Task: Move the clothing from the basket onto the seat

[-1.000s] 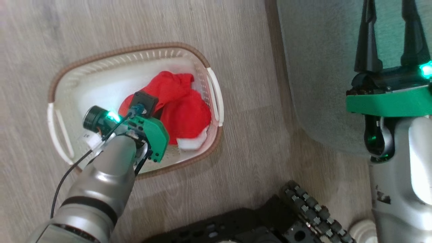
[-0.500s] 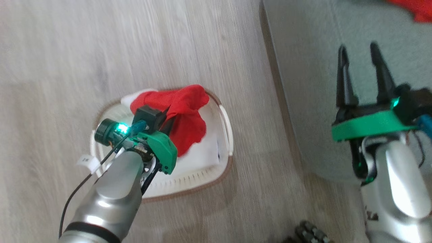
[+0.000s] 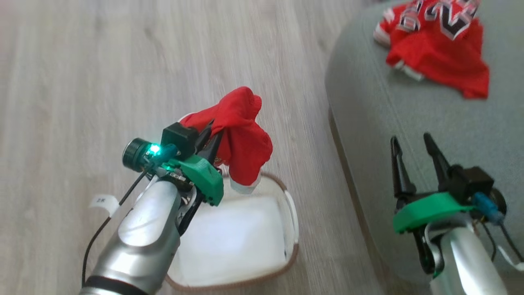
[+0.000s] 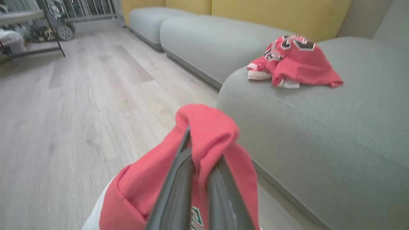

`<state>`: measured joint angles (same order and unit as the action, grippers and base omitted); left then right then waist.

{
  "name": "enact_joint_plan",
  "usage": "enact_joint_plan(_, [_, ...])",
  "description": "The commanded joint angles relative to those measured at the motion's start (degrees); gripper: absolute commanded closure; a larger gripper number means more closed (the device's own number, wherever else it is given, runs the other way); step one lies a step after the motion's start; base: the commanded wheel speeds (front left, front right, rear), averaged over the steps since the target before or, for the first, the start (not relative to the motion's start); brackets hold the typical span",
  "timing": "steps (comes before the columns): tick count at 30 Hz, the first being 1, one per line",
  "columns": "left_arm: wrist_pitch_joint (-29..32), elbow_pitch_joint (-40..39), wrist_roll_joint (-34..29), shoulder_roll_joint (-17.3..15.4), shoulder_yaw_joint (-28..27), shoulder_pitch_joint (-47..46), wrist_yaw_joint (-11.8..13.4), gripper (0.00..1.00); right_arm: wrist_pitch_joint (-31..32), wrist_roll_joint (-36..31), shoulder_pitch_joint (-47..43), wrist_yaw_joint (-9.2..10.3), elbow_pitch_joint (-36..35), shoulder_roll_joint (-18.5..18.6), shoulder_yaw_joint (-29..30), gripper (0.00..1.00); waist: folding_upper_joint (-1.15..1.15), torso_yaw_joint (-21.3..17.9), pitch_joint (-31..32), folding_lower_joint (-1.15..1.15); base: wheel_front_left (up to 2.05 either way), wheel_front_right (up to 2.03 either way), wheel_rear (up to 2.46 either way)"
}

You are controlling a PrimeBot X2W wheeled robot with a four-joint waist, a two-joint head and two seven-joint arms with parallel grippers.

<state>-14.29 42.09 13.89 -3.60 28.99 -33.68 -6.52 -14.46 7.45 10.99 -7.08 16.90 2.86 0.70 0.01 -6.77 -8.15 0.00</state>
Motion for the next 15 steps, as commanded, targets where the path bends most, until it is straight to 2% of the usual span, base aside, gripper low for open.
enact_joint_plan(1, [-0.71, -2.48, 0.36, -0.74, -1.90, -1.46, 0.14, 1.00, -0.54, -0.63, 0.26, -0.41, -1.33, 0.02, -1.61, 0.00, -0.01, 1.66, 5.99, 0.00, 0.00, 0.00, 0.00])
enact_joint_plan(15, [0.21, -8.18, 3.03, 0.39, -0.33, -3.68, 1.60, 1.00, -0.54, 0.25, -1.95, -0.41, 0.04, 0.02, -6.42, 0.00, -0.01, 3.87, 13.73, 0.00, 0.00, 0.00, 0.00])
